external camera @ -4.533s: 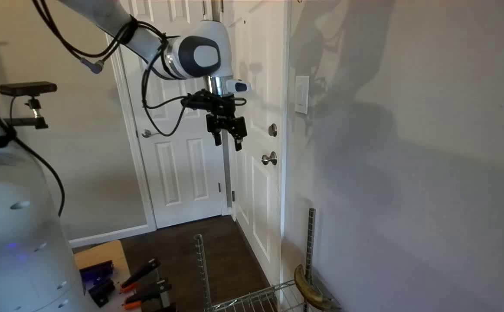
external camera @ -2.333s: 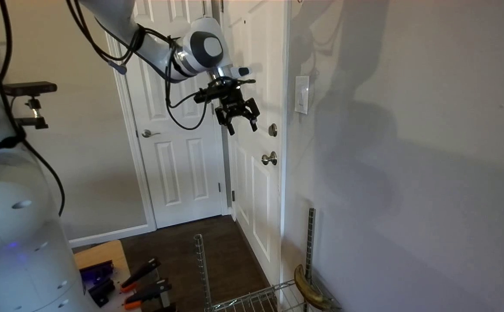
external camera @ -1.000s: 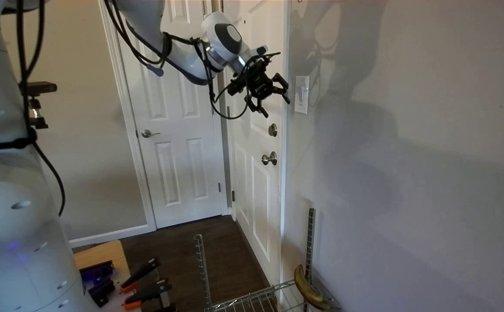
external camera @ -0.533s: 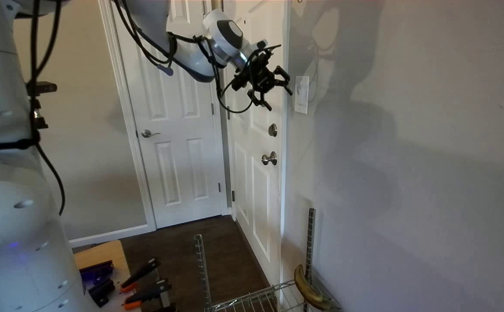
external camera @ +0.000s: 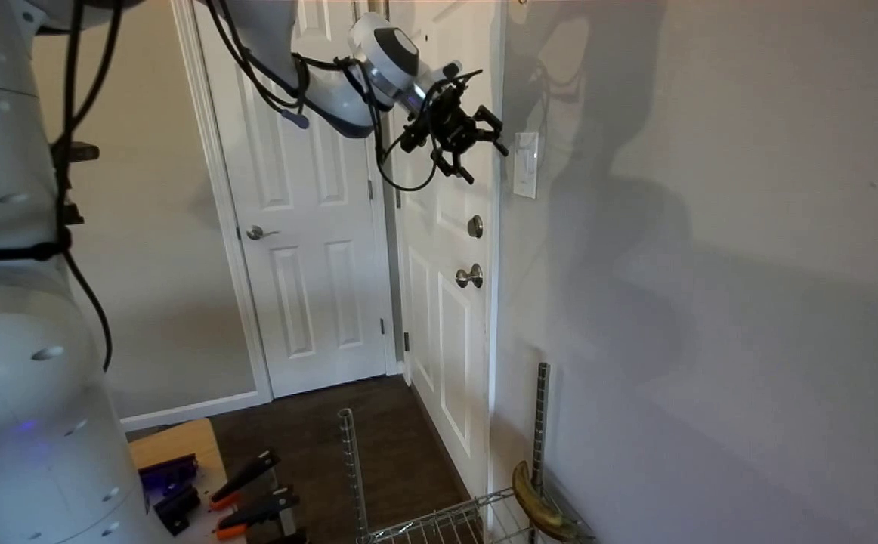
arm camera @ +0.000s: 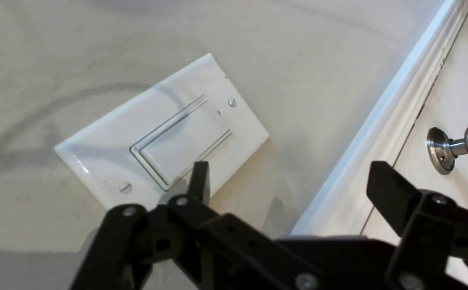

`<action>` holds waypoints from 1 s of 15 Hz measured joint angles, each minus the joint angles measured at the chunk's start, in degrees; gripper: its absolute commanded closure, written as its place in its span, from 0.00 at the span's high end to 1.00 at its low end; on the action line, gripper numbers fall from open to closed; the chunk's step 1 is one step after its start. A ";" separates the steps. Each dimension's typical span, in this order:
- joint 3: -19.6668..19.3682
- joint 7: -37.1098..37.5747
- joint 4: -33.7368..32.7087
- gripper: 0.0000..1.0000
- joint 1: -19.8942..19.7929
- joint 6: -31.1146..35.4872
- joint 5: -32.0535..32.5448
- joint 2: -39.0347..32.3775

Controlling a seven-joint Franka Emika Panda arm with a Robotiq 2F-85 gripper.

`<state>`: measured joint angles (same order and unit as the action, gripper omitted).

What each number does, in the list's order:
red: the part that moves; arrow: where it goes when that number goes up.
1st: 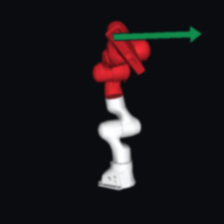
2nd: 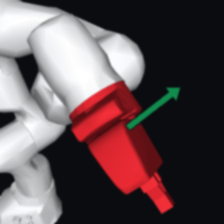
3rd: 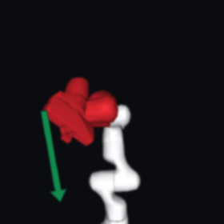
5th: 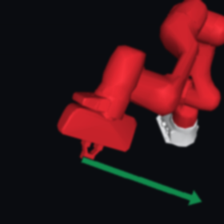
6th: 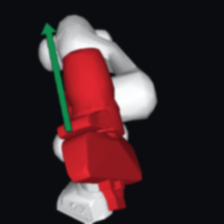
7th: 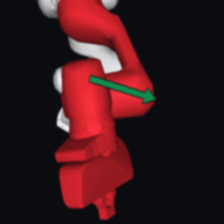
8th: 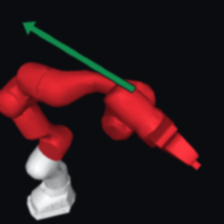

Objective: Push the light switch downwards

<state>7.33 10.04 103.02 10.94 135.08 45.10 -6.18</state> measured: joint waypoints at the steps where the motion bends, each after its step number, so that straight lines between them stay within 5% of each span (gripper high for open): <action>1: 0.10 0.77 -0.40 1.00 0.44 -0.92 0.38 0.00; 15: -2.49 3.39 -1.04 1.00 -1.99 -6.17 -3.75 0.04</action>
<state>4.84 13.42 101.98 8.95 128.91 41.35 -6.14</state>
